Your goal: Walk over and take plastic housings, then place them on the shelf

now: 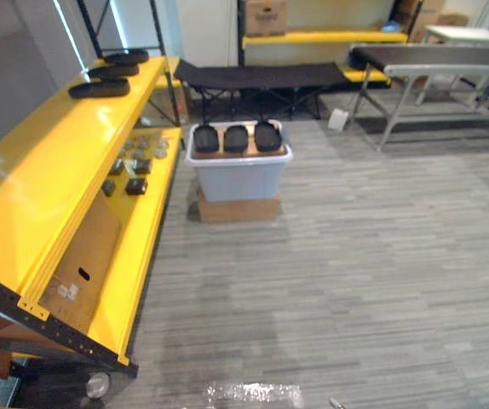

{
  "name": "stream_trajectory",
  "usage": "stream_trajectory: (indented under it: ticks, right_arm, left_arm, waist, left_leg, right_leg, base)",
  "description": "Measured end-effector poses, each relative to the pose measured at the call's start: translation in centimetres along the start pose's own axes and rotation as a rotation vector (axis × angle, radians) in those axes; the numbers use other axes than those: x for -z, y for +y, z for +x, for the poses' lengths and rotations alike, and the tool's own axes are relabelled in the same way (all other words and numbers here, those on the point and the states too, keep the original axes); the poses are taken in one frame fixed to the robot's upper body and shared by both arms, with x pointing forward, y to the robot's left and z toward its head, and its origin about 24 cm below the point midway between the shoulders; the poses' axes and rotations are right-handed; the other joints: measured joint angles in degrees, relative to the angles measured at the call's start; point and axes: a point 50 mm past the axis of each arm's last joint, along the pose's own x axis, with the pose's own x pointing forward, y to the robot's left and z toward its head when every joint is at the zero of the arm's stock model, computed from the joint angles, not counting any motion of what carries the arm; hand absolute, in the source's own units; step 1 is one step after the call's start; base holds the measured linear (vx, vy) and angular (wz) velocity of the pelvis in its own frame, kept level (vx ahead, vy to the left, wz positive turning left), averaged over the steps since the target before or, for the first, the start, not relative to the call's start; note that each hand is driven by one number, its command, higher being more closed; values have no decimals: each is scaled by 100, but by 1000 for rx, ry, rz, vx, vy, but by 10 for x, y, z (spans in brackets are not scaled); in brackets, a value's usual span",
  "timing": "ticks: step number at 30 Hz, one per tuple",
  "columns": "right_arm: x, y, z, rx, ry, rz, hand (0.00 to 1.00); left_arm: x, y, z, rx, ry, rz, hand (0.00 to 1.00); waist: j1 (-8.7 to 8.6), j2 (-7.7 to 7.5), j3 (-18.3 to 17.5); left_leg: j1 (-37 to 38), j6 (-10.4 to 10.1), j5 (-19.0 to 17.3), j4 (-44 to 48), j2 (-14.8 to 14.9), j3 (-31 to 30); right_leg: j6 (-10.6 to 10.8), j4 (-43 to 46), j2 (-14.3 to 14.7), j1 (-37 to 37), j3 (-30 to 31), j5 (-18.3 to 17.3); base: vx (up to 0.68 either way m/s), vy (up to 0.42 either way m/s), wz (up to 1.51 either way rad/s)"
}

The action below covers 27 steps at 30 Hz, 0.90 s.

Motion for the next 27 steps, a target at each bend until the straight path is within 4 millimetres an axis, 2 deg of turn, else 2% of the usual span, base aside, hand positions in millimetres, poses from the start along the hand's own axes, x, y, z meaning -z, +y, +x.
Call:
stream_trajectory:
  ticks: [1,6,11,22,27]
  right_arm:
    - [0,0,0,1,-2,6,0]
    - [-2,3,1,-3,-7,6,0]
    - [-6,11,3,-19,-11,3,0]
    - [-6,12,3,-20,-13,6,0]
    - [-5,13,3,-23,-10,5,0]
  left_arm:
    - [1,0,0,1,1,-16,0]
    - [-3,-1,0,3,-6,-12,0]
    - [-6,1,1,-9,-3,-3,0]
    - [-8,1,1,-69,-22,-9,0]
    - [-7,2,1,-73,-19,-8,0]
  waist:
    - [-7,-37,36]
    - [-5,-12,37]
    - [-8,-44,133]
    - [-57,-45,148]
    - [-83,-61,157]
  left_leg:
    - [220,-30,53,-222,-41,21]
    - [476,-80,103,-539,-87,59]
    - [600,-101,91,-617,-92,148]
    - [613,-121,81,-619,-107,144]
    - [618,-95,149,-662,-174,122]
  right_leg:
    - [15,-88,0,148,-7,-2]
    - [121,-153,-2,237,-17,-32]
    - [376,-151,-11,318,-49,-41]
    - [381,-99,-46,335,-202,-41]
    - [280,-54,-120,325,-319,-103]
  base:
    - [104,31,-2]
    - [109,32,-2]
    - [33,7,-3]
    - [-56,-6,1]
    - [-102,-2,3]
